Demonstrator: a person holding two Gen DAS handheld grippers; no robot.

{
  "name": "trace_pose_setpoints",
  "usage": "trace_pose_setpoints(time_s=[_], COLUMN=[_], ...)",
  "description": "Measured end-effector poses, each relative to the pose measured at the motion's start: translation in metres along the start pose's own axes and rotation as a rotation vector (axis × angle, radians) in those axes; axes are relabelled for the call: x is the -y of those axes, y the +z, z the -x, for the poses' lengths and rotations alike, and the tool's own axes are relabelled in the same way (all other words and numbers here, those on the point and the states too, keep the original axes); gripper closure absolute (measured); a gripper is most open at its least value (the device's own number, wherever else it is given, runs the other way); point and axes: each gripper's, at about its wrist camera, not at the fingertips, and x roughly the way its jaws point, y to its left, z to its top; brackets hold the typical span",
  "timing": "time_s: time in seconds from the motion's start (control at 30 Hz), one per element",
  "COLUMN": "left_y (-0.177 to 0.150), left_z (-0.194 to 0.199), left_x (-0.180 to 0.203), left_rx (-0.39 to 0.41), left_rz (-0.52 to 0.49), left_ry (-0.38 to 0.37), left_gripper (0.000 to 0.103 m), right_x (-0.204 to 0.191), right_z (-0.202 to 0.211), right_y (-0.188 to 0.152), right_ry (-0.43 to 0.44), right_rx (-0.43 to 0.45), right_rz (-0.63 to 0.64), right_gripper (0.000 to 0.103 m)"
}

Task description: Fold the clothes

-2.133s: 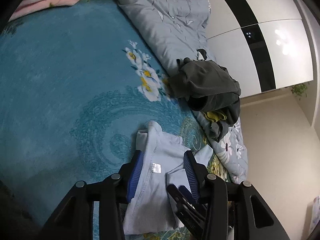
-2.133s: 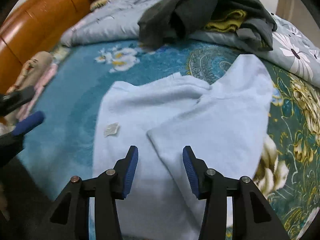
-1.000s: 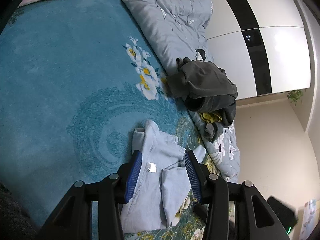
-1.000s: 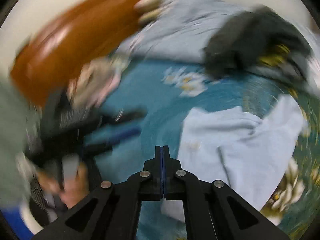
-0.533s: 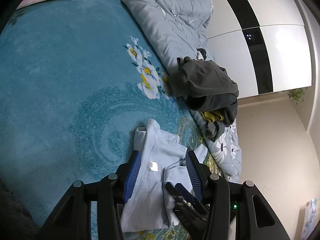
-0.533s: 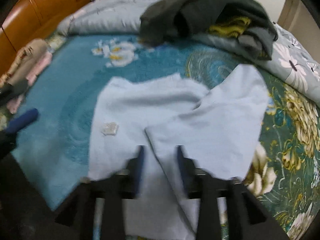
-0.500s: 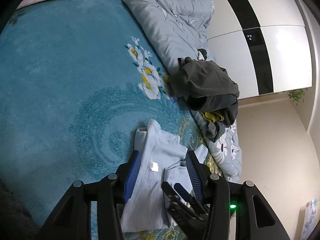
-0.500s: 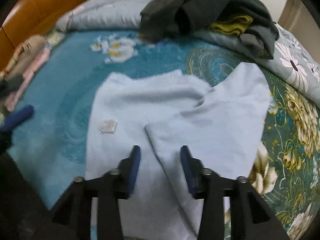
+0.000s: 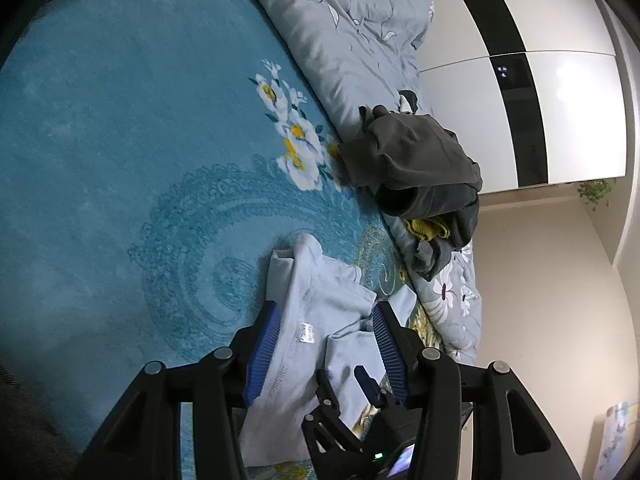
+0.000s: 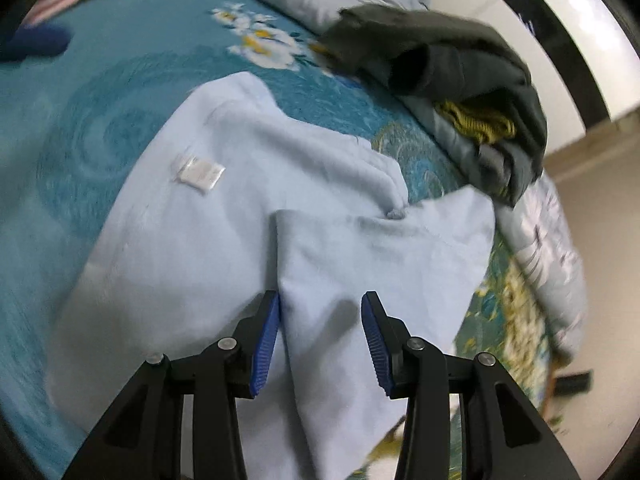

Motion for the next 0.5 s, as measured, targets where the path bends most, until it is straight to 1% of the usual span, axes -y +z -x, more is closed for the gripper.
trace_pose_setpoints(time_s=[0.07, 0.13, 0.17, 0.23, 0.33, 0.37, 0.5], left_y=[0.0, 0.001, 0.001, 0.002, 0.002, 0.002, 0.002], left_z=[0.001, 0.001, 0.0, -0.001, -0.003, -0.004, -0.006], left_x=[0.0, -0.002, -0.002, -0.003, -0.003, -0.003, -0.004], left_rx=[-0.002, -0.004, -0.005, -0.01, -0.015, -0.018, -0.026], left_rz=[-0.001, 0.006, 0.01, 0.015, 0.016, 0.017, 0.02], left_ry=[-0.004, -0.008, -0.01, -0.014, -0.016, -0.018, -0.021], left_gripper=[0.051, 0.051, 0.051, 0.051, 0.051, 0.051, 0.051], right_x=[-0.001, 0.009, 0.018, 0.033, 0.042, 0.041, 0.028], right_z=[0.002, 0.001, -0.001, -0.005, -0.011, -0.011, -0.009], right_y=[0.002, 0.007, 0.009, 0.014, 0.02, 0.022, 0.028], right_ry=[-0.034, -0.066, -0.071, -0.057, -0.003, 0.023, 0.067], right_rx=[0.007, 0.008, 0.001, -0.01, -0.026, -0.028, -0.019], right_rz=[0.025, -0.017, -0.058, -0.129, -0.187, -0.2, -0.203], right_gripper=[0.062, 0.063, 0.064, 0.067, 0.067, 0.067, 0.067])
